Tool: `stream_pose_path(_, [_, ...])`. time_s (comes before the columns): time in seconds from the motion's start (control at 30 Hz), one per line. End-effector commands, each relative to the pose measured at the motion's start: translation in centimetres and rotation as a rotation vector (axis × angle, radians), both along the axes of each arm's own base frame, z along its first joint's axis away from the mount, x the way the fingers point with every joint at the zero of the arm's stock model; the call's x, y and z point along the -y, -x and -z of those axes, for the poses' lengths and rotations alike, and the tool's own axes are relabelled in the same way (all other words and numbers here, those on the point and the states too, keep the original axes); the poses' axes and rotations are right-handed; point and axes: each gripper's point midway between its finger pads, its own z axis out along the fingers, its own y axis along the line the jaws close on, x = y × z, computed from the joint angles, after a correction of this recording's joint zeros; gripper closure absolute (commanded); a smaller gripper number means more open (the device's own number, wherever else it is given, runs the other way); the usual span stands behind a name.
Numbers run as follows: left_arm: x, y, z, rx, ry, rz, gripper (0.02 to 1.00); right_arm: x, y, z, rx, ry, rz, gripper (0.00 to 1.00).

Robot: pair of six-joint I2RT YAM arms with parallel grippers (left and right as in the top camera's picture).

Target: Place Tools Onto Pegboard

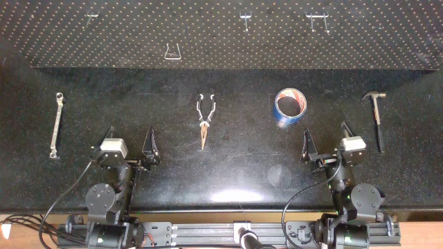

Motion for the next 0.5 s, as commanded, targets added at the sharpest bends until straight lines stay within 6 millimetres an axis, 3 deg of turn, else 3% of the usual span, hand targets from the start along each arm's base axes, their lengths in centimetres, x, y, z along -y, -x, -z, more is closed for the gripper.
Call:
stream_pose_path(0.03, [0.33,0.09,-0.05,0.005,-0.011,0.018,0.023,-0.11,0.05,0.09,0.0,-0.008,-0.007,0.047])
stream_pose_path(0.5, [0.01,0.07,-0.05,0.005,-0.013,-0.001,0.023,-0.12,0.05,0.09,0.0,-0.008,-0.007,0.047])
